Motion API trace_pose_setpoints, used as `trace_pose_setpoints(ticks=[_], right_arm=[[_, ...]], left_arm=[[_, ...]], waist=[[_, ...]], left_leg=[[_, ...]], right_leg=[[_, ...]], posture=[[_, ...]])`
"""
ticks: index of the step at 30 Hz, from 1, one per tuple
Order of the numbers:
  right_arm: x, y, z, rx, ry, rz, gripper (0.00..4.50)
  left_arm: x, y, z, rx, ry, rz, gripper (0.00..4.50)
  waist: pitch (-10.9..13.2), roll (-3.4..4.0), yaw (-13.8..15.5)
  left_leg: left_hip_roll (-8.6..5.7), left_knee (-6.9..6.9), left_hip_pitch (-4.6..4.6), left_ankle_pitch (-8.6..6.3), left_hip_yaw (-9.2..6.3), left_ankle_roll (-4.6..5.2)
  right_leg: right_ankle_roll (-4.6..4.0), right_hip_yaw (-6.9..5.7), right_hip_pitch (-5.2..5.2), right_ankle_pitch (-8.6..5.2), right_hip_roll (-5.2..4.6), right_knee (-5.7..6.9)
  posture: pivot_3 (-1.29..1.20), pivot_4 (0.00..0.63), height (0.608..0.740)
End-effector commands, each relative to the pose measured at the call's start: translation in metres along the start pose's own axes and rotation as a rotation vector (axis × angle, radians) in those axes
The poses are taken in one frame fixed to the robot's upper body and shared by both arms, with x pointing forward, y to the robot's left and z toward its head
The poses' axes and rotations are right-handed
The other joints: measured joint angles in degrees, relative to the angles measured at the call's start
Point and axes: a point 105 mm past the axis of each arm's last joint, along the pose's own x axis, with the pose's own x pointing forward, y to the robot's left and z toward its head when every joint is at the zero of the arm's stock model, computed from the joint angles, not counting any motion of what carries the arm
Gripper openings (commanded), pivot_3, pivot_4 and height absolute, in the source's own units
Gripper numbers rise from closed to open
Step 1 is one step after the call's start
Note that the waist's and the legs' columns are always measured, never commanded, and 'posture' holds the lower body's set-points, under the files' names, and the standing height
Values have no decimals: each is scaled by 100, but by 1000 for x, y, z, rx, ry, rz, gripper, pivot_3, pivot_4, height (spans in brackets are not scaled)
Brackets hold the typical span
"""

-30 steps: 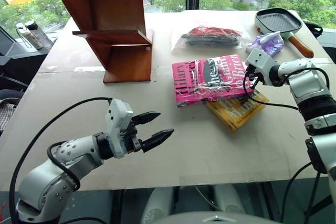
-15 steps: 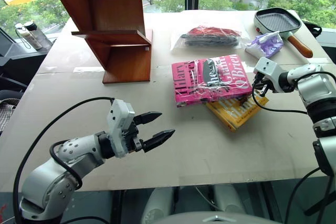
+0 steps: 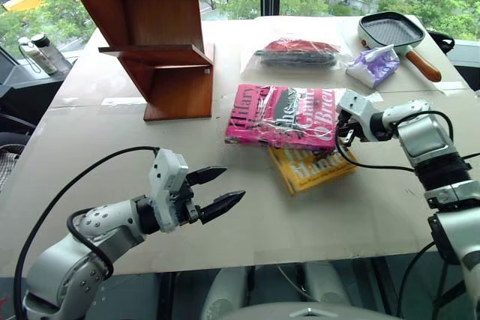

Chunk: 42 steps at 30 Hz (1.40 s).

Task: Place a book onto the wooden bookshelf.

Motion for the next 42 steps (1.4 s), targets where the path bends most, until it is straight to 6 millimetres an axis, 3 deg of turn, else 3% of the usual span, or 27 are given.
trace_pose_setpoints(ticks=[1, 7, 10, 12, 15, 17, 23, 24, 27, 33, 42], right_arm=[[8, 23, 22, -2, -70, 36, 38], [13, 41, 26, 19, -94, 32, 38], [-7, 45, 29, -37, -262, 24, 38], [-38, 53, 28, -30, -413, 92, 38], [-71, 61, 1, -39, -454, 97, 834], [-96, 74, -8, -5, -515, 129, 1752], [-152, 101, 6, -14, -695, 142, 4299], [-157, 106, 8, -8, -701, 151, 4410], [-162, 117, 11, -26, -700, 148, 4410], [-165, 124, 18, -46, -714, 89, 4410], [-168, 129, 14, -44, -691, 7, 4410]], left_arm=[[-3, -2, 2, 25, -18, 9, 4116], [-9, 6, -1, -41, -45, 67, 4116], [-18, 16, -1, -142, -107, 136, 4116], [-24, 25, 0, -218, -161, 192, 4116], [-29, 33, -1, -306, -206, 249, 4116], [-32, 40, 0, -370, -241, 274, 4116], [-30, 75, -2, -586, -291, 364, 4116], [-27, 82, -2, -638, -305, 367, 4116], [-17, 98, -3, -815, -328, 362, 4116], [24, 115, -4, -1102, -355, 305, 4116], [80, 122, -10, -1326, -415, 273, 4116]], waist=[[0, 0, 20], [0, 0, 63], [-1, -2, 98], [1, 2, 138], [1, 1, 201], [-2, -3, 234], [-1, -1, 187], [-2, 1, 194], [-12, -19, 191], [-14, -27, 230], [-17, -32, 319]], left_leg=[[-1, 0, 0, 0, -1, 0], [-15, 6, -2, 0, -8, 1], [-15, 6, -5, 0, -18, 1], [-15, 6, -11, 0, -22, 1], [-18, 10, -16, -11, -23, 20], [-20, 13, -14, -13, -22, 23], [-14, 15, 35, -13, -23, 25], [-10, 15, 52, -13, -19, 25], [-9, 17, 70, -13, -26, 26], [-21, 31, 64, -13, -28, 25], [-24, 31, 57, -12, -30, 22]], right_leg=[[0, -2, 0, 0, -1, 4], [0, -11, 1, 0, -16, 11], [0, -20, 1, -1, -17, 9], [0, -23, 0, -1, -19, 5], [2, -25, 3, -1, -22, -5], [3, -25, 8, 0, -22, -4], [2, -23, 45, -2, -18, 23], [2, -21, 59, -3, -12, 22], [3, -28, 83, -4, -7, 20], [5, -28, 83, -2, -18, 20], [4, -31, 80, -2, -18, 18]], posture=[[0, 150, 740], [0, 150, 740], [0, 150, 740], [0, 150, 740], [0, 150, 740], [0, 150, 740], [0, 150, 740], [0, 150, 740], [0, 150, 740], [0, 150, 740], [0, 150, 740]])
